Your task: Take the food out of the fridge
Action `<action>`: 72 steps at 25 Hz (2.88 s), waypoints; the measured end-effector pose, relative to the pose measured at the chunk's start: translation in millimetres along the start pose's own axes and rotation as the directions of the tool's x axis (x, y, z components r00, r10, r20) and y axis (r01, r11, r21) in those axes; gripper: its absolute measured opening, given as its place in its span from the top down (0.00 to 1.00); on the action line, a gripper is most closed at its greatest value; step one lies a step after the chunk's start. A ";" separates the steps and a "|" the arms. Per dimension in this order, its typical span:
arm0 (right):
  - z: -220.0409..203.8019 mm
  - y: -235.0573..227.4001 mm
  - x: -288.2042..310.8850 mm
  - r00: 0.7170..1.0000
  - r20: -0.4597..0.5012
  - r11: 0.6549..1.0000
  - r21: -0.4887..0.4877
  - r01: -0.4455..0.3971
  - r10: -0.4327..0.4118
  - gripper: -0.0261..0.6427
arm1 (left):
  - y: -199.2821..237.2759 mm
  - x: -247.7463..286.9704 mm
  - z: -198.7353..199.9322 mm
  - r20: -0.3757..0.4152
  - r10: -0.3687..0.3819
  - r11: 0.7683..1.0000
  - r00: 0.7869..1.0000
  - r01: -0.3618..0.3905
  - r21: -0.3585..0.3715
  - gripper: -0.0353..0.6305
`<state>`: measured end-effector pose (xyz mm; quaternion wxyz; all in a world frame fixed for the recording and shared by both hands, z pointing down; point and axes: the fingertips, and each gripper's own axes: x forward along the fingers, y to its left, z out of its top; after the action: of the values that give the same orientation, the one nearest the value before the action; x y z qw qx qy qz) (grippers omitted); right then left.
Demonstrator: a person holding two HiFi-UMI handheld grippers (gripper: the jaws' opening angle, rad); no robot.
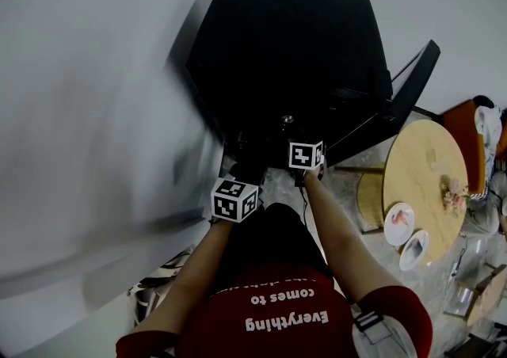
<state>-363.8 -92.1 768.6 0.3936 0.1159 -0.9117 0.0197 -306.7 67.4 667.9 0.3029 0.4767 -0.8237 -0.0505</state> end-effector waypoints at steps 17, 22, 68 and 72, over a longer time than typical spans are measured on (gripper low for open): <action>4.6 37.3 -139.3 0.936 -0.110 0.917 0.265 -0.298 0.336 0.65 | -68.7 -62.2 67.3 -0.127 -0.087 0.994 0.988 0.096 0.061 0.94; -6.5 35.0 -185.8 0.900 -0.081 0.854 0.362 -0.375 0.429 0.65 | -85.2 -80.2 69.0 -0.125 -0.099 0.991 0.987 0.109 0.078 0.94; 100.4 34.6 -410.6 0.154 0.634 -0.079 0.323 -0.943 0.758 0.65 | -174.7 -114.6 119.9 0.056 -0.162 0.970 0.985 0.148 0.193 0.94; 108.1 40.2 -422.6 0.104 0.650 -0.132 0.305 -0.943 0.753 0.65 | -174.9 -109.7 118.3 0.048 -0.168 0.969 0.985 0.156 0.192 0.94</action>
<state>-169.7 16.0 391.1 0.0807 -0.3766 -0.7087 0.5911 -199.7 38.0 457.4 0.2249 0.5671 -0.7923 -0.0125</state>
